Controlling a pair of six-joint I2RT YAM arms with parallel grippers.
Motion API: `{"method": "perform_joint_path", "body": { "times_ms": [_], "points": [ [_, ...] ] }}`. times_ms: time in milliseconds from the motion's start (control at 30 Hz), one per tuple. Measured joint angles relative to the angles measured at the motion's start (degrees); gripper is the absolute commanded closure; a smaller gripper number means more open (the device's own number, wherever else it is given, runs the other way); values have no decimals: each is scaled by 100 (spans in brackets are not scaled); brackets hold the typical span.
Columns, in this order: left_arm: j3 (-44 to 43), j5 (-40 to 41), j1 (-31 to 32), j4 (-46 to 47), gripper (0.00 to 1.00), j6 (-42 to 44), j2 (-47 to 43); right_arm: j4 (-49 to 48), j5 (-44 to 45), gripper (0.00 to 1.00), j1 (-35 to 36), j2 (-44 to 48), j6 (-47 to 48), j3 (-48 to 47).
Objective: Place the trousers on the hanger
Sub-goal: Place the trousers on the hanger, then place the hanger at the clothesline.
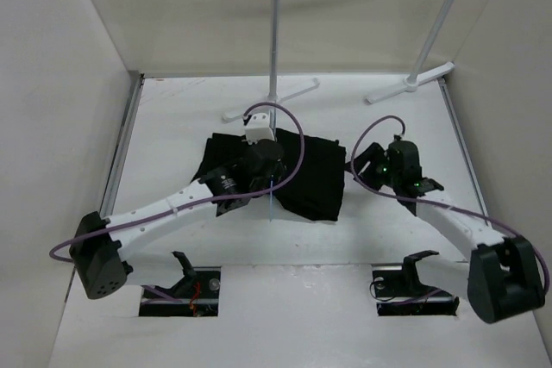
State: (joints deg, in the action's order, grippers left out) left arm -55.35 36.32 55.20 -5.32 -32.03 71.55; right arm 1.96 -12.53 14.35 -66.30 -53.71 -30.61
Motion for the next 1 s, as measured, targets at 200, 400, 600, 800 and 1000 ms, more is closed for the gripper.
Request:
{"method": "perform_joint_path", "body": {
  "times_ms": [200,400,600,800,1000],
  "points": [
    [-1071,-2,197,-195,100,623,-350,785,109,66,457,1224,570,-1152],
    [-1683,-83,337,-103,100,1016,-417,501,-413,52,1152,1320,673,-2168],
    [-1687,-251,363,-48,100,1163,-328,-249,-789,38,1200,553,225,-2920],
    [-1714,-367,487,4,100,1211,-131,-896,-1088,38,1316,-205,-293,-3239],
    [-1716,-468,562,127,100,1224,-24,-1043,-1322,40,1635,-555,-573,-3235]
  ]
}}
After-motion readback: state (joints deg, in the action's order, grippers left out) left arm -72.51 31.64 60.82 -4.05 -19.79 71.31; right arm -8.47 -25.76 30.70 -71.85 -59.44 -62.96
